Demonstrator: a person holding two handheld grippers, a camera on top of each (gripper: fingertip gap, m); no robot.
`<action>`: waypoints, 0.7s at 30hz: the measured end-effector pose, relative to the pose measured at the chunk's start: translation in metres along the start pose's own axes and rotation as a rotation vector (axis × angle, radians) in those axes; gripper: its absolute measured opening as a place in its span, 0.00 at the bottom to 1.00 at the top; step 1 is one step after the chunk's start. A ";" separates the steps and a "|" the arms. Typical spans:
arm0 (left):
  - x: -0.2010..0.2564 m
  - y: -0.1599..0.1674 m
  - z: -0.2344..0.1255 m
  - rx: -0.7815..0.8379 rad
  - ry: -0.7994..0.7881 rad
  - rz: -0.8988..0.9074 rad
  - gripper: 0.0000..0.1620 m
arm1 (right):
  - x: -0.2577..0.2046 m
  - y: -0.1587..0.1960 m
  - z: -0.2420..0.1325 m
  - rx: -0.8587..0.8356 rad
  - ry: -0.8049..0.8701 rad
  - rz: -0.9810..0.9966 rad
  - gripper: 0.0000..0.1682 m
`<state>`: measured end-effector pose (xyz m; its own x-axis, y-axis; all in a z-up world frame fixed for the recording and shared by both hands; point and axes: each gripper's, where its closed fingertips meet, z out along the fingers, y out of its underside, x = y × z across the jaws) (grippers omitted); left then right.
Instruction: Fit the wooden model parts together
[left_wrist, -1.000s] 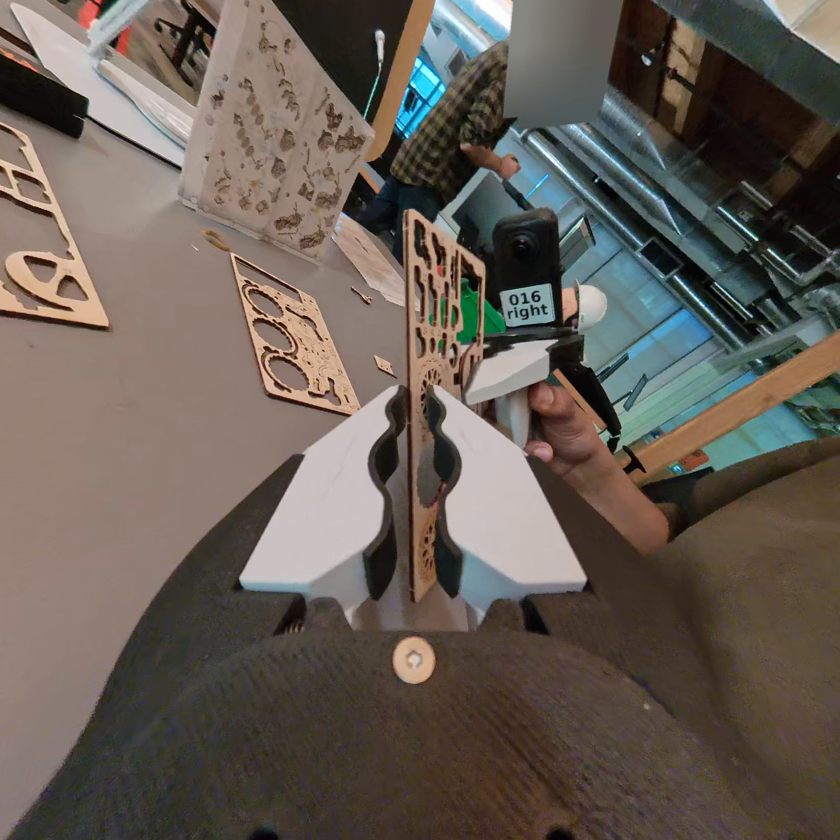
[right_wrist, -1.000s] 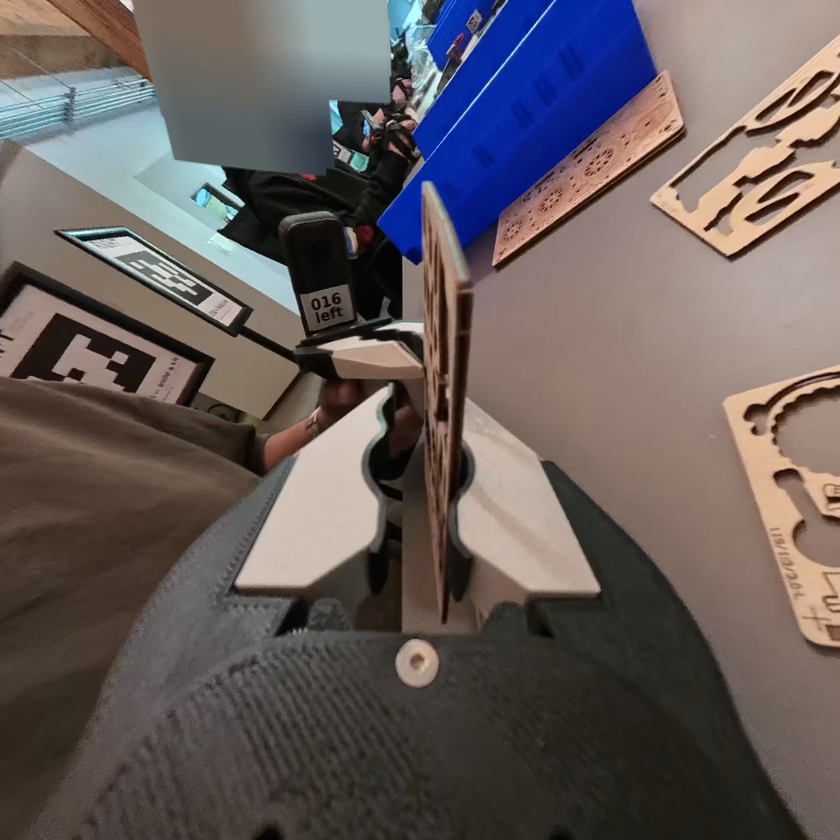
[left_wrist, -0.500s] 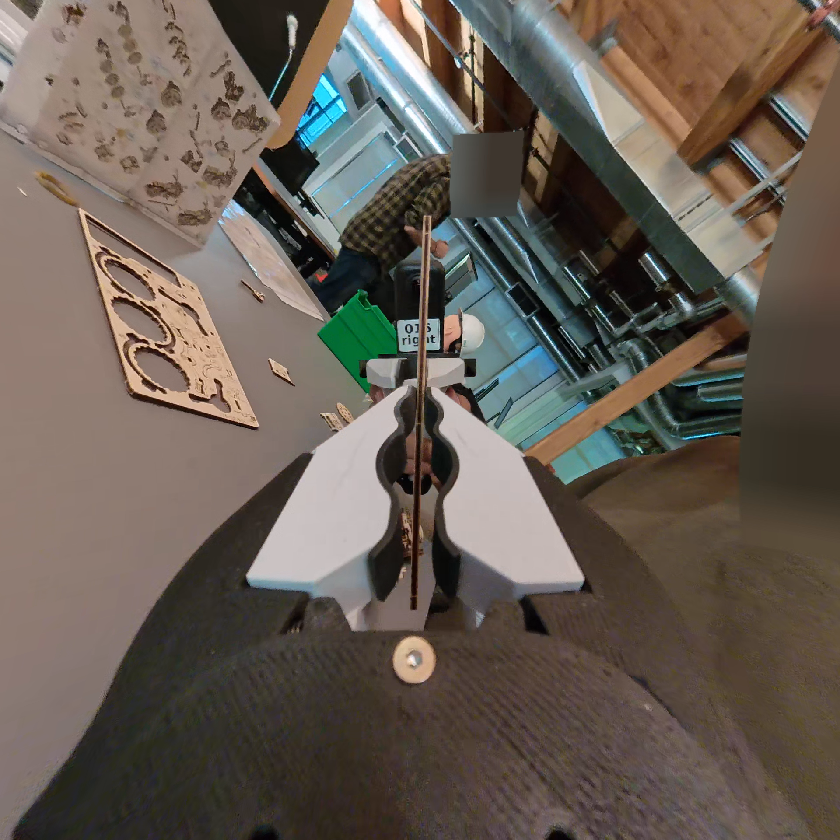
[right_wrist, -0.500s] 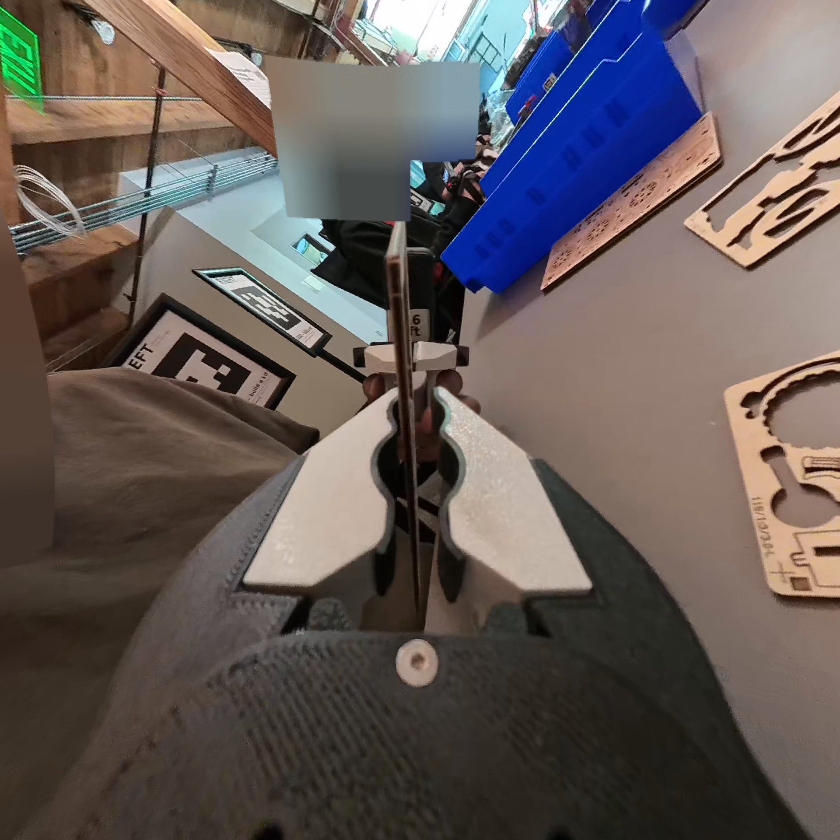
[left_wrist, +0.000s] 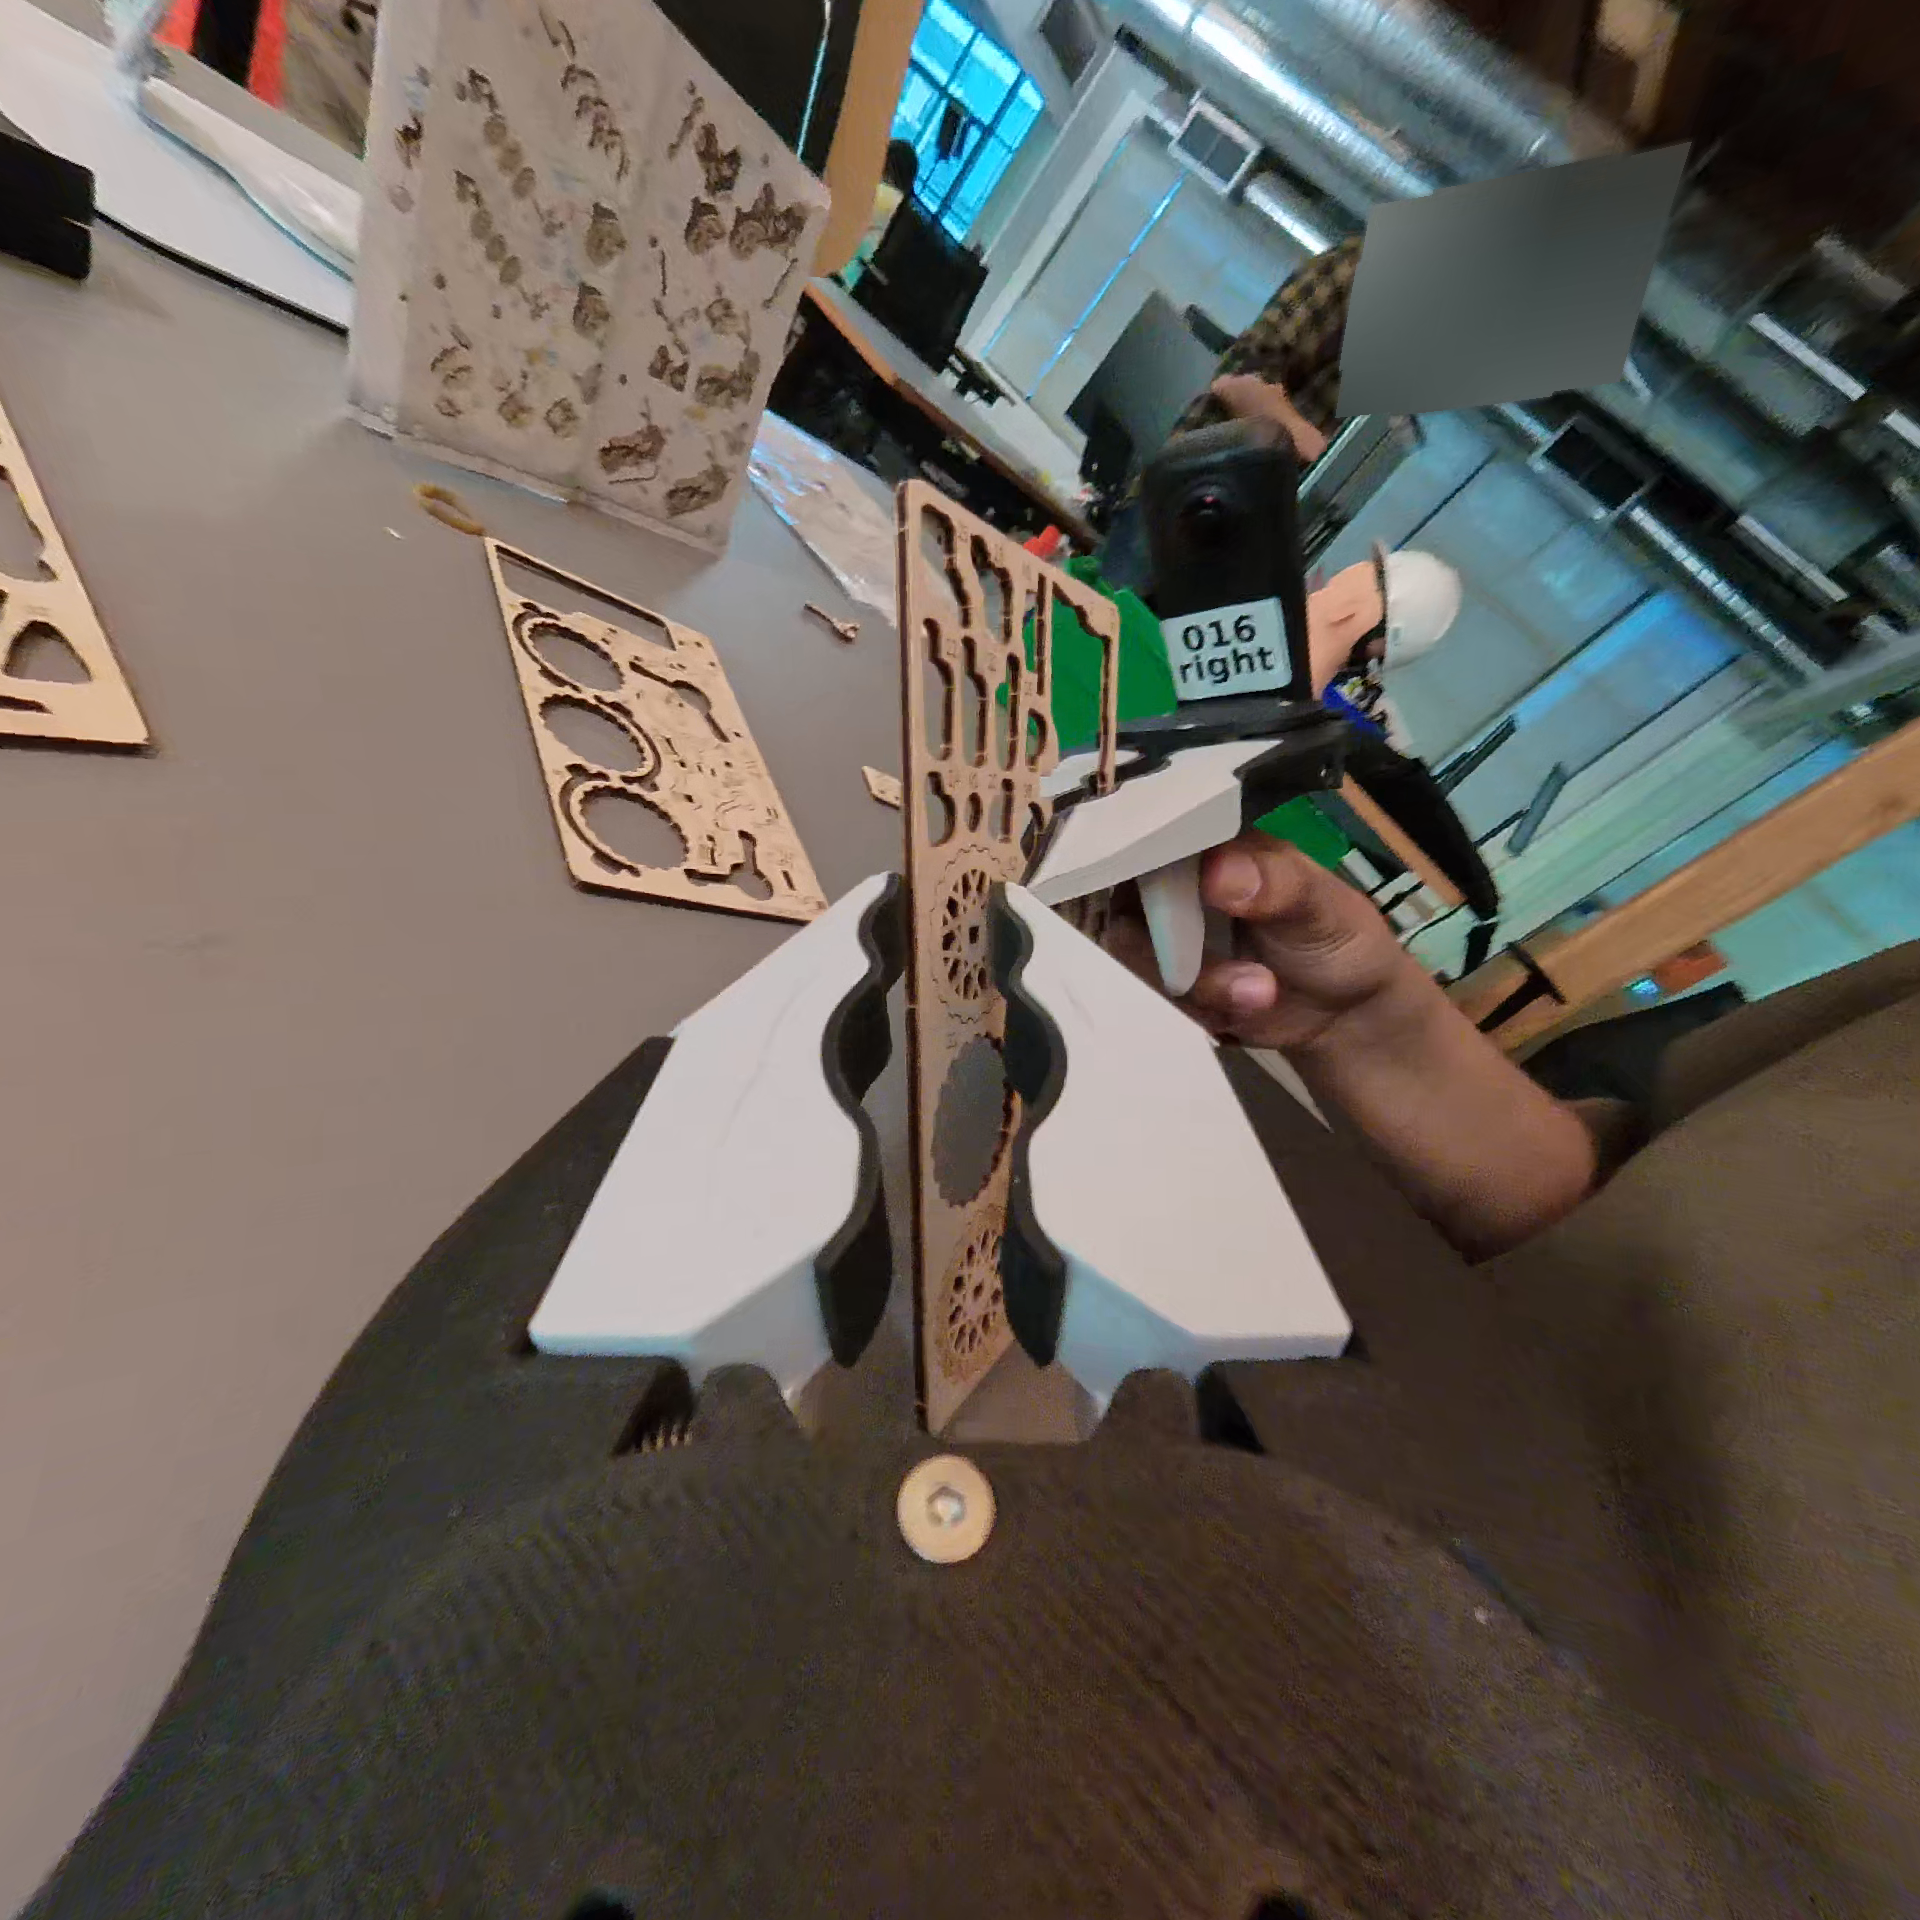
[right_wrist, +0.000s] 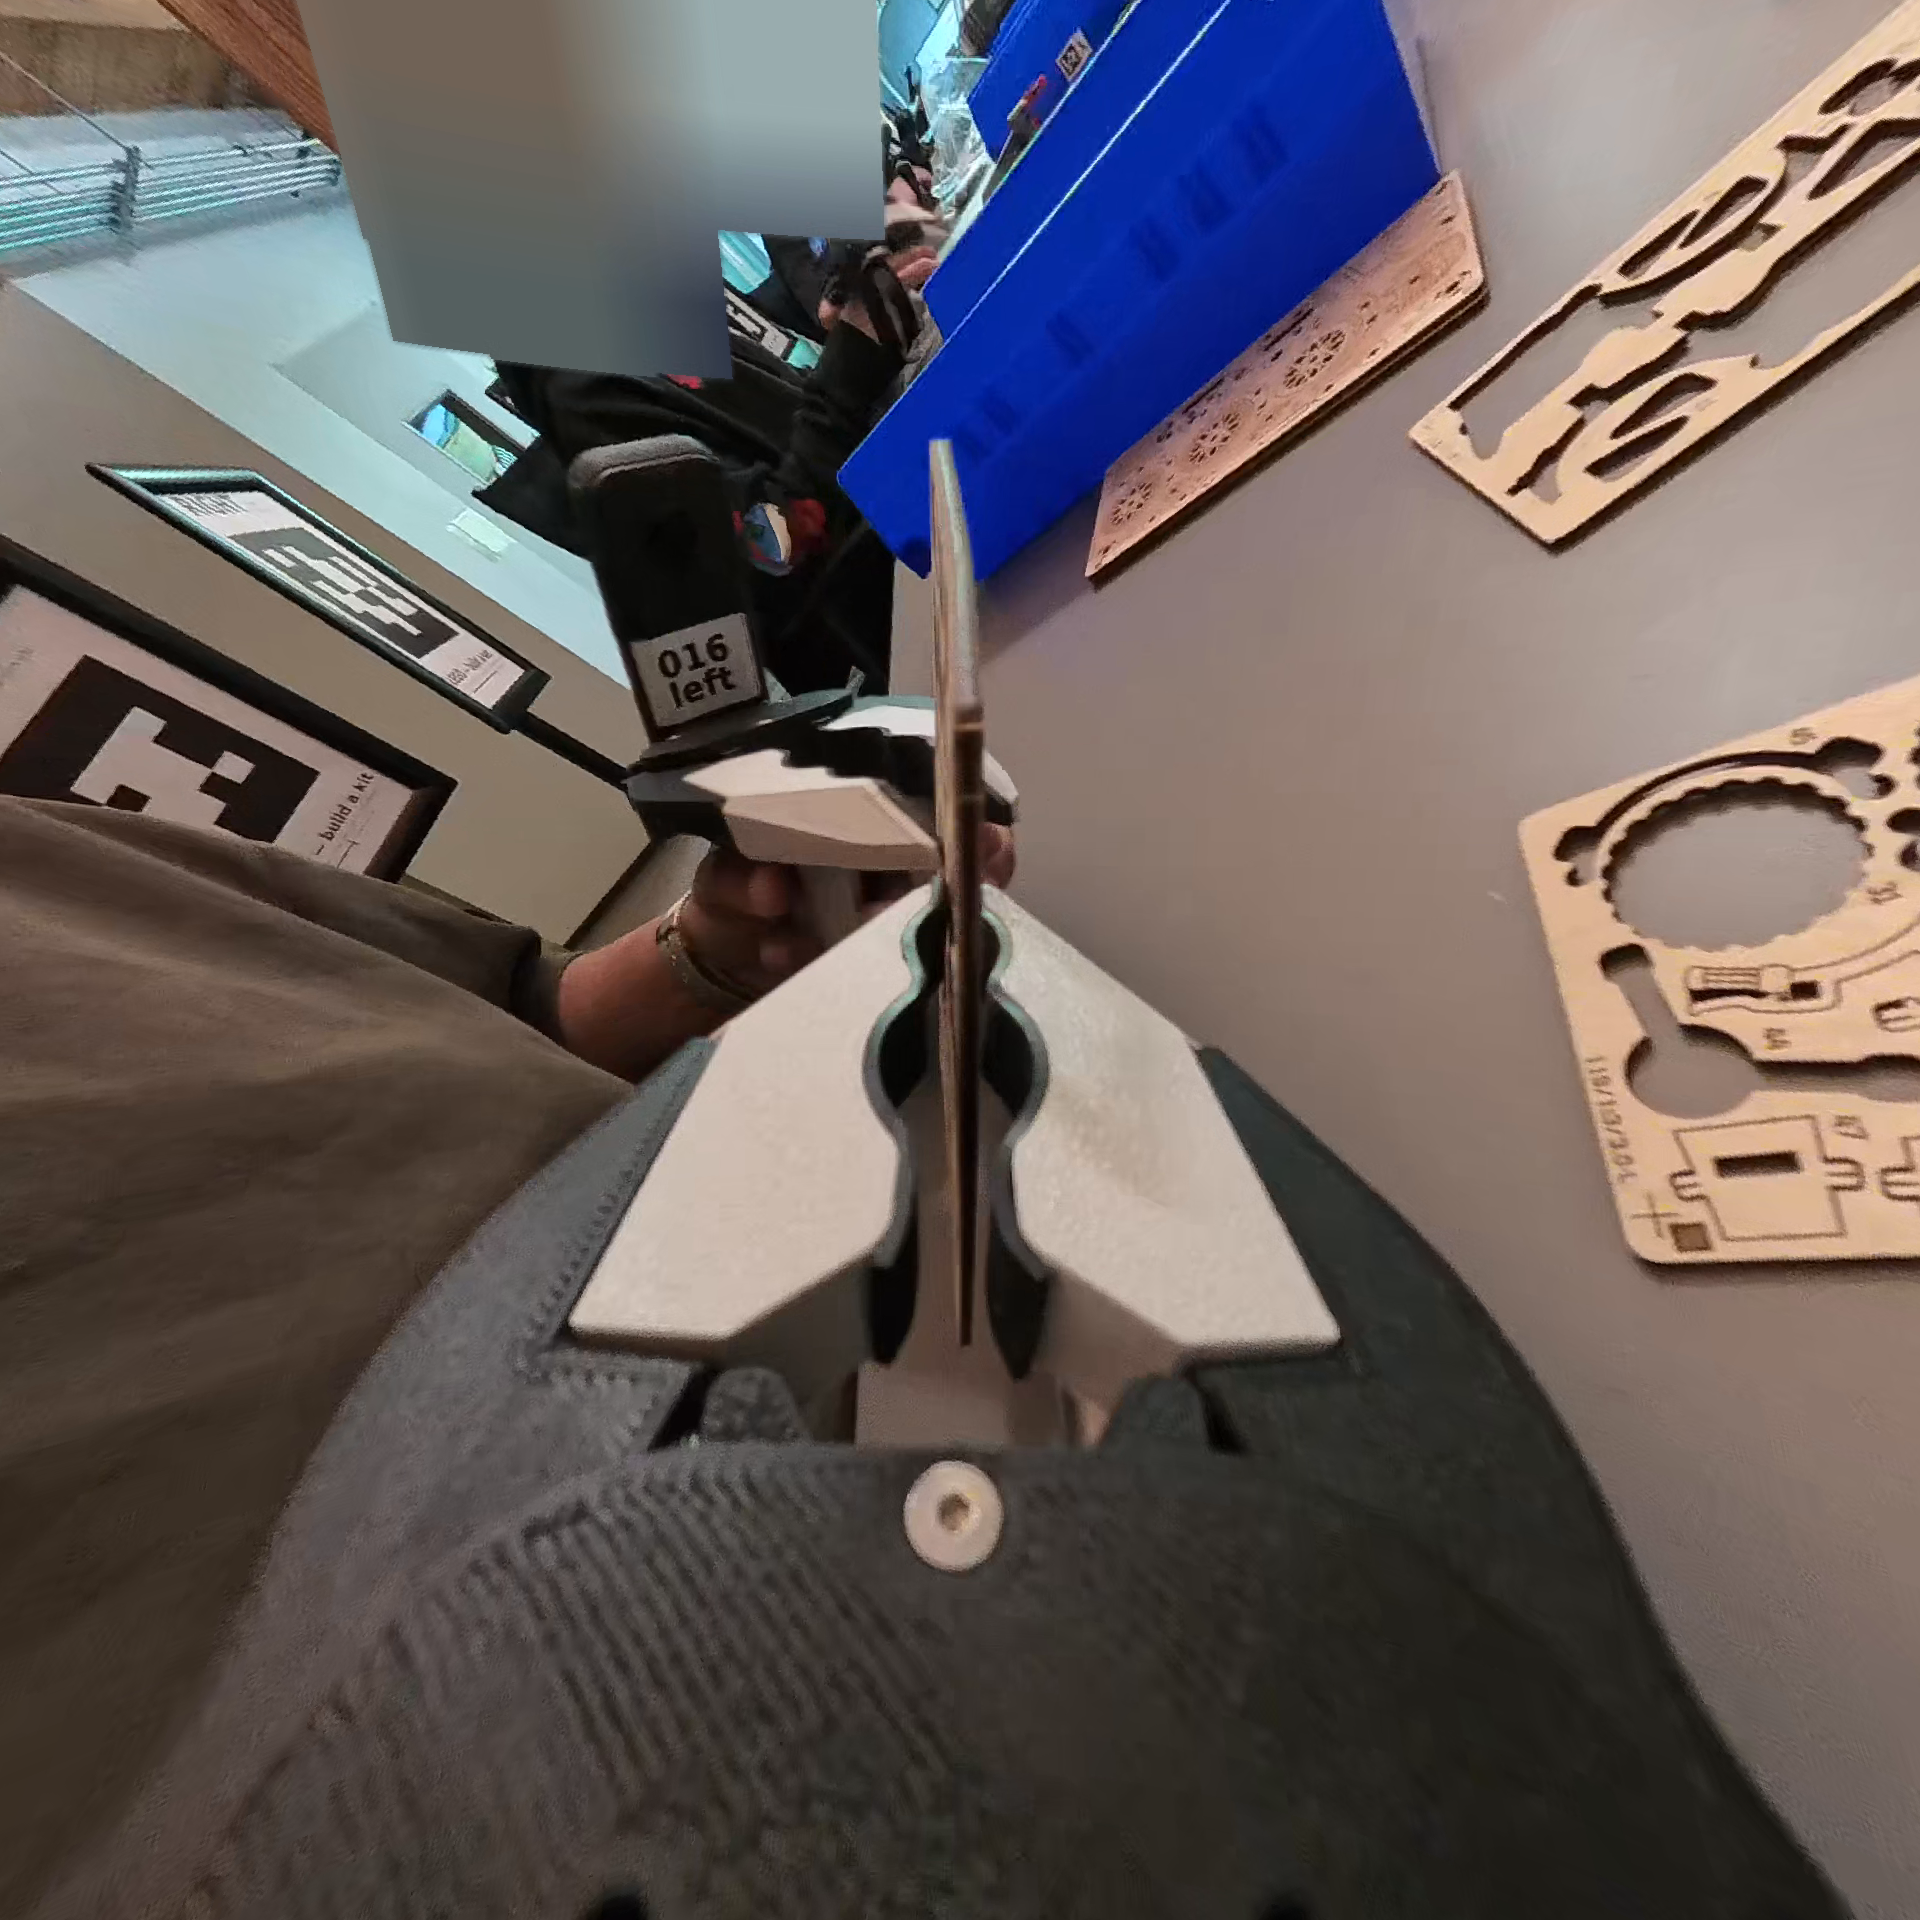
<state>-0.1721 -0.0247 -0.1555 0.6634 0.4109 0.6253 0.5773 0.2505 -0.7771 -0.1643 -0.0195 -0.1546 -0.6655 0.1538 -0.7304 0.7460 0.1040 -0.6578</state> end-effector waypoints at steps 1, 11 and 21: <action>0.000 0.000 0.000 -0.003 -0.009 0.015 0.07 | 0.000 0.000 0.000 0.001 0.003 0.005 0.01; -0.014 -0.001 -0.002 -0.019 -0.083 0.004 0.00 | 0.002 -0.001 0.006 -0.022 0.044 0.010 0.01; -0.018 -0.018 -0.026 -0.036 -0.028 -0.058 0.00 | 0.007 -0.018 -0.009 0.035 0.061 -0.001 0.14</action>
<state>-0.1820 -0.0594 -0.1507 0.6147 0.4213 0.6669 0.6319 0.2431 -0.7360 -0.1819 -0.0112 -0.1462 -0.6623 0.2137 -0.7181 0.7436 0.0695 -0.6651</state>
